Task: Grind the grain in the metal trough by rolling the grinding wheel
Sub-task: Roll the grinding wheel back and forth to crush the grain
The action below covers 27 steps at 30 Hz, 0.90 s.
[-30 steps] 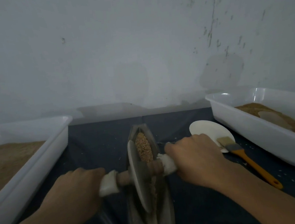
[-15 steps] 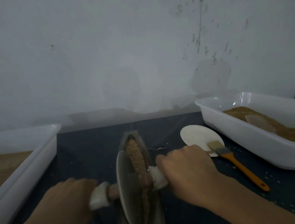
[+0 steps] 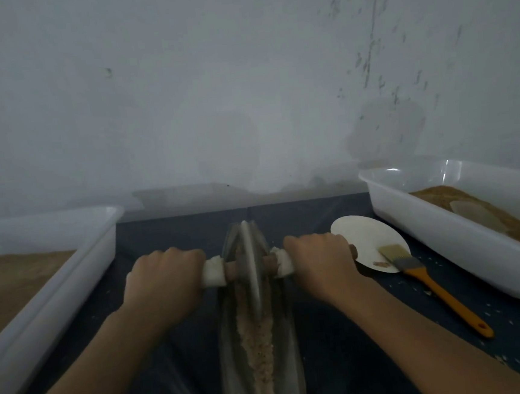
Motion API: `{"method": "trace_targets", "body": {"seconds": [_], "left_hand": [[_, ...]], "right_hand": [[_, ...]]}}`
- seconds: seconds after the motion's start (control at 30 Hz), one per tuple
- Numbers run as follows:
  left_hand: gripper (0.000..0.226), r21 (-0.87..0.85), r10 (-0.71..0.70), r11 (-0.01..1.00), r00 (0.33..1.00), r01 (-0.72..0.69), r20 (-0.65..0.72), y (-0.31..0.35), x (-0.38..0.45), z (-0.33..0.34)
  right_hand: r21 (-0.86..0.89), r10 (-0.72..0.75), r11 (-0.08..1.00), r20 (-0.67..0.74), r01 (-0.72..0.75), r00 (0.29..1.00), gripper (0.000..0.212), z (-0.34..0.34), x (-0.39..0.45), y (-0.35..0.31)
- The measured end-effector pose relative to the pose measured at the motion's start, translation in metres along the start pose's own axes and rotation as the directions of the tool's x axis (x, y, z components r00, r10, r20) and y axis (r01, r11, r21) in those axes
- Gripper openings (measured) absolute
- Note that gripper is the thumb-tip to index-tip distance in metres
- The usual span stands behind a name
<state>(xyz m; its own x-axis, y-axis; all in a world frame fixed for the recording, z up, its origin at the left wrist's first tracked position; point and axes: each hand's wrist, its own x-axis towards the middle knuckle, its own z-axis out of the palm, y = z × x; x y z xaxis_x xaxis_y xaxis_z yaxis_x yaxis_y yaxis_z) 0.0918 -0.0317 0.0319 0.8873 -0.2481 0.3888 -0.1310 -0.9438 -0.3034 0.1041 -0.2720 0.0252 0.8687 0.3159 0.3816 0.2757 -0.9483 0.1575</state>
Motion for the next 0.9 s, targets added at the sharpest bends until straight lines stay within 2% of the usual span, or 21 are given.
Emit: {"method": "trace_targets", "body": {"seconds": [0.07, 0.13, 0.2, 0.27, 0.33, 0.43, 0.5, 0.73, 0.83, 0.9], "left_hand": [[0.017, -0.024, 0.030, 0.999, 0.998, -0.029, 0.054, -0.001, -0.013, -0.006], [0.019, -0.129, 0.082, 0.990, 0.984, -0.062, 0.155, -0.006, -0.031, -0.016], [0.020, -0.243, 0.143, 0.967, 0.957, -0.080, 0.253, -0.011, -0.048, -0.028], [0.023, -0.271, 0.166, 0.959, 0.942, -0.085, 0.291, -0.014, -0.058, -0.038], [0.023, -0.238, 0.151, 0.967, 0.958, -0.092, 0.243, -0.011, -0.061, -0.040], [0.022, -0.095, 0.130, 0.988, 0.989, -0.124, 0.066, -0.003, -0.046, -0.028], [0.023, -0.043, 0.109, 0.993, 0.994, -0.109, -0.002, -0.001, -0.028, -0.014], [0.021, -0.170, 0.007, 0.985, 1.000, -0.007, -0.001, -0.008, 0.000, 0.017], [0.022, -0.186, 0.035, 0.982, 0.998, -0.024, 0.058, -0.007, -0.018, 0.006], [0.025, -0.182, 0.094, 0.980, 0.991, -0.075, 0.095, -0.009, -0.035, -0.007]], "right_hand": [[0.007, -0.044, 0.999, 0.011, 0.044, 0.999, 0.019, -0.006, -0.016, 0.000], [0.017, -0.115, 0.993, 0.045, 0.115, 0.992, 0.022, -0.017, -0.038, -0.002], [0.015, -0.174, 0.985, 0.077, 0.174, 0.982, 0.031, -0.030, -0.059, -0.004], [0.001, -0.183, 0.983, 0.124, 0.184, 0.975, 0.040, -0.039, -0.073, -0.004], [0.025, -0.152, 0.988, 0.168, 0.150, 0.974, 0.036, -0.040, -0.075, -0.003], [0.053, -0.116, 0.993, 0.134, 0.110, 0.984, 0.023, -0.031, -0.060, 0.001], [0.066, -0.104, 0.993, 0.125, 0.096, 0.987, 0.020, -0.021, -0.042, 0.005], [-0.130, -0.196, 0.975, -0.099, 0.182, 0.976, 0.016, -0.008, 0.007, 0.004], [-0.125, -0.265, 0.959, -0.090, 0.253, 0.960, 0.027, -0.017, -0.012, 0.002], [-0.084, -0.306, 0.952, -0.152, 0.296, 0.940, 0.038, -0.025, -0.037, 0.002]]}}
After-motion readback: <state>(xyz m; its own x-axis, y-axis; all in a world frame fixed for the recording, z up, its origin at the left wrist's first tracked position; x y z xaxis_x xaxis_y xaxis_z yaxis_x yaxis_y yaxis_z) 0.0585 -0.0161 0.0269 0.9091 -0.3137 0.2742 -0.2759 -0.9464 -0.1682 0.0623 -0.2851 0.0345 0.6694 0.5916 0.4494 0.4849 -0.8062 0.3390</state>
